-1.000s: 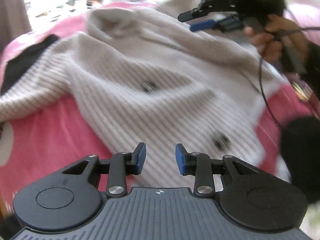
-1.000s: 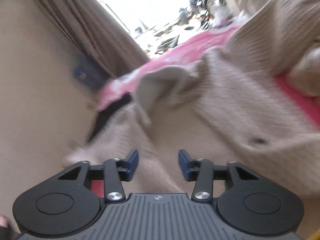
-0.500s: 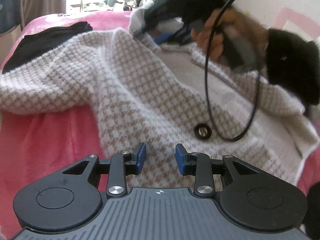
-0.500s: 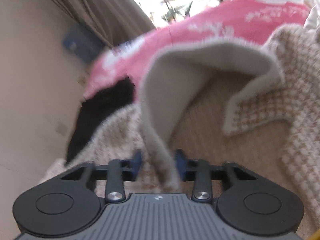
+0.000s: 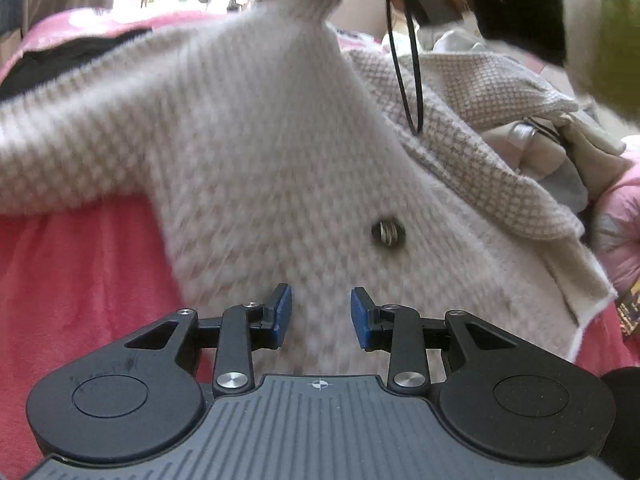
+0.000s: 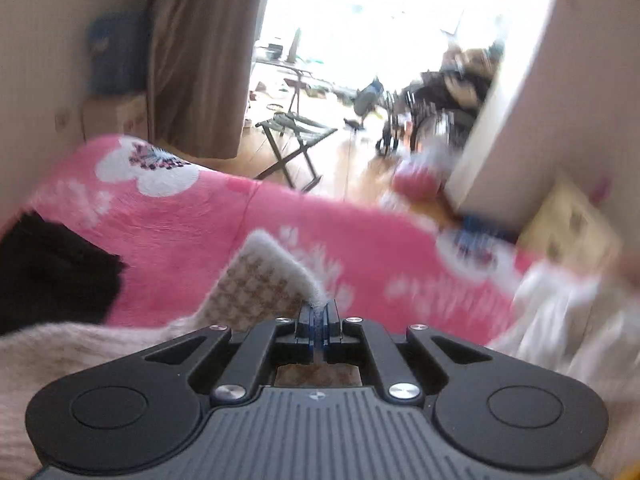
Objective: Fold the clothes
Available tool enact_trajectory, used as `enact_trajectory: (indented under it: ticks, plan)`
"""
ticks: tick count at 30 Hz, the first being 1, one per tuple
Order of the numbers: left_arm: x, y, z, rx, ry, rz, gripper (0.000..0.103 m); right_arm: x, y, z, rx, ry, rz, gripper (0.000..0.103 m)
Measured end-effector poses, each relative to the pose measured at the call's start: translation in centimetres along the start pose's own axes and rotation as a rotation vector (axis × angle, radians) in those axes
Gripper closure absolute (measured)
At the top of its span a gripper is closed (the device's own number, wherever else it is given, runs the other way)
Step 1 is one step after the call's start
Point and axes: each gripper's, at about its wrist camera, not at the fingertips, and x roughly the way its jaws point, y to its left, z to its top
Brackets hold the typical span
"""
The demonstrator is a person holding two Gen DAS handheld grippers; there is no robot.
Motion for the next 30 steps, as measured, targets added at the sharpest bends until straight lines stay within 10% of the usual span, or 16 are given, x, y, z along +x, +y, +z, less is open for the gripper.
enact_trajectory:
  ticks: [7, 14, 24, 30]
  plan:
    - [1.5, 0.3, 0.0, 0.0, 0.028, -0.016, 0.071, 6.0, 3.5, 0.1, -0.184, 0.016, -0.009, 0.099]
    - [2.0, 1.1, 0.1, -0.031, 0.029, -0.049, 0.071, 8.0, 1.8, -1.9, 0.01, 0.065, 0.055, 0.079]
    - [1.3, 1.4, 0.6, -0.067, -0.018, -0.081, 0.071, -11.3, -15.7, -7.9, 0.525, -0.087, 0.152, 0.071]
    - [-0.8, -0.4, 0.2, 0.012, -0.071, -0.137, 0.071, -24.0, -20.3, -17.4, 0.71, 0.026, 0.244, 0.068]
